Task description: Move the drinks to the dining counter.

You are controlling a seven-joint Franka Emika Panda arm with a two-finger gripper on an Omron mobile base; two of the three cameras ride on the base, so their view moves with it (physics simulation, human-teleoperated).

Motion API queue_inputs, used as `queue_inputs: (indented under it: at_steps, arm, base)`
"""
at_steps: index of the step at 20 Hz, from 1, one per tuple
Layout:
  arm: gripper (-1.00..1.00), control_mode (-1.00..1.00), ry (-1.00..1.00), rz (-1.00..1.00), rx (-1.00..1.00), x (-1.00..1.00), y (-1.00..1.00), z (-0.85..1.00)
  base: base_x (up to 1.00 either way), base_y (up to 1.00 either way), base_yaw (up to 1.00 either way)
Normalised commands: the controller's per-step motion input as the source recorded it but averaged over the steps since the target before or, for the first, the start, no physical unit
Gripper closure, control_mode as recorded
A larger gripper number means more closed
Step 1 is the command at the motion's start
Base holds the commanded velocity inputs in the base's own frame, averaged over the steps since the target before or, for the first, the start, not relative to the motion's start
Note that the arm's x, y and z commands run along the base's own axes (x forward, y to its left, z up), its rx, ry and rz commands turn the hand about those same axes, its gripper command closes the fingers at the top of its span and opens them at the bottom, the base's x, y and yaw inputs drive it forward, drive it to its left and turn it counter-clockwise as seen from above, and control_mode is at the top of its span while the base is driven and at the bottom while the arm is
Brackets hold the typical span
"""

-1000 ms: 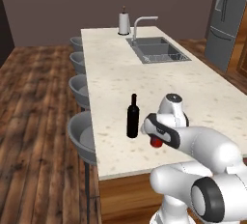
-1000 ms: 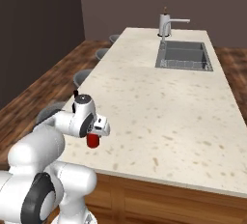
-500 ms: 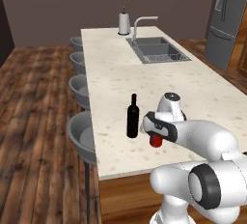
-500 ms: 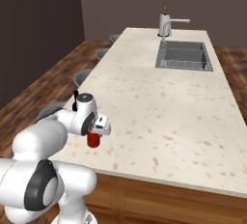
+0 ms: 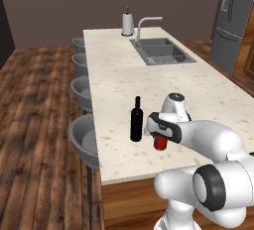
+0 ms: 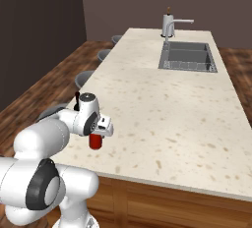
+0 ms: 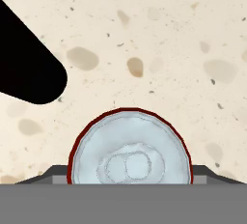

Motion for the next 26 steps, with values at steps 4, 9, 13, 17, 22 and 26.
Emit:
queue_inputs:
  at_steps: [4, 9, 13, 17, 22, 26]
  arm:
    - [-1.00, -1.00, 0.00, 0.00, 0.00, 0.00, 0.00, 0.00]
    - [-1.00, -1.00, -0.02, 0.00, 0.00, -0.07, 0.00, 0.29]
    - [-1.00, -1.00, 0.00, -0.01, -0.04, -0.52, 0.00, 0.84]
    - [-1.00, -1.00, -0.06, 0.00, -0.02, -0.93, -0.01, 0.78]
    - [-1.00, -1.00, -0.02, -0.01, 0.00, -1.00, -0.21, 0.57]
    - [-1.00, -1.00, 0.00, 0.00, 0.00, -1.00, -0.34, 0.43]
  base:
    - [0.00, 0.00, 0.00]
    - [0.00, 0.00, 0.00]
    - [0.00, 0.00, 0.00]
    - [0.00, 0.00, 0.00]
    - [0.00, 0.00, 0.00]
    - [0.00, 0.00, 0.00]
